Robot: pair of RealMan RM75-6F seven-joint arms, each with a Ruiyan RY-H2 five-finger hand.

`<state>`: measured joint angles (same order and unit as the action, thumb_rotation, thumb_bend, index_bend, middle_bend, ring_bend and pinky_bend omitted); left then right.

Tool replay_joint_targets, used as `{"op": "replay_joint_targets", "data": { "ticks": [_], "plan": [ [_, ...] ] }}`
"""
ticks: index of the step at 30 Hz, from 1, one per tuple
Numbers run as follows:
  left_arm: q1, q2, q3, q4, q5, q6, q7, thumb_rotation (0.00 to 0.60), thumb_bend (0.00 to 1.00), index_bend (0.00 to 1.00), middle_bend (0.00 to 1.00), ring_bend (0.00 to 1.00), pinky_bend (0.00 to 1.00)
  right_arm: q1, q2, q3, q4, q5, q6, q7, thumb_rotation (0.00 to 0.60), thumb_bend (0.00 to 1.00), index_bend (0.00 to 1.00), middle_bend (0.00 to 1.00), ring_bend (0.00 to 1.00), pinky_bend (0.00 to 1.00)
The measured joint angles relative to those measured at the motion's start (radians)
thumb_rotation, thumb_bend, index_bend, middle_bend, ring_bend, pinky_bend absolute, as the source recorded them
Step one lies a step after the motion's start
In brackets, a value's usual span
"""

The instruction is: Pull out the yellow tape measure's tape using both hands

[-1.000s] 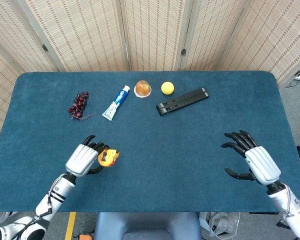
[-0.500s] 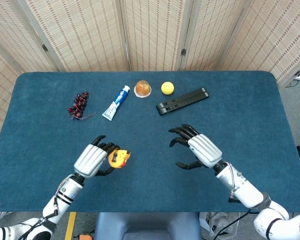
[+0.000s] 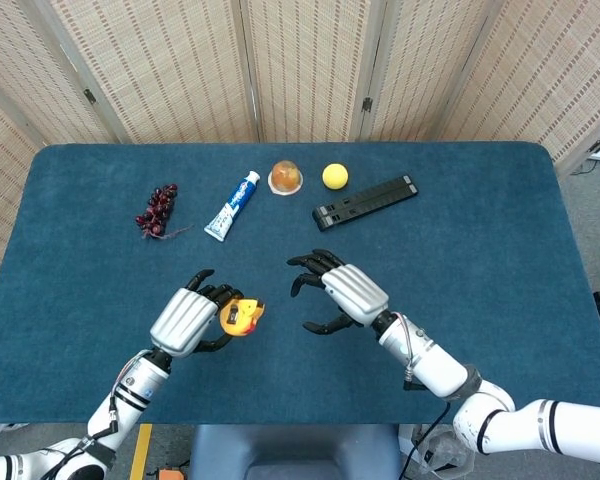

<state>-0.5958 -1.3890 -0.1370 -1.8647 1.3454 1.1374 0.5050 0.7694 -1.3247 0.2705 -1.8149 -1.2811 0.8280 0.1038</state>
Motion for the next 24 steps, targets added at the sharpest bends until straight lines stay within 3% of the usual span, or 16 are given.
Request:
{"op": "replay_joint_targets", "data": {
  "ticks": [11, 24],
  "plan": [
    [-0.007, -0.014, 0.013, -0.008, -0.007, 0.010, 0.050, 0.600, 0.33, 0.47, 0.51, 0.45, 0.16, 0.079, -0.081, 0.011, 0.064, 0.121, -0.049, -0.045, 0.600, 0.28, 0.40, 0.15, 0.11, 0.03],
    [-0.022, -0.037, 0.019, -0.022, -0.022, 0.014, 0.095, 0.600, 0.33, 0.47, 0.51, 0.44, 0.15, 0.139, -0.152, 0.021, 0.112, 0.188, -0.060, -0.073, 0.600, 0.28, 0.41, 0.15, 0.10, 0.03]
  ]
}}
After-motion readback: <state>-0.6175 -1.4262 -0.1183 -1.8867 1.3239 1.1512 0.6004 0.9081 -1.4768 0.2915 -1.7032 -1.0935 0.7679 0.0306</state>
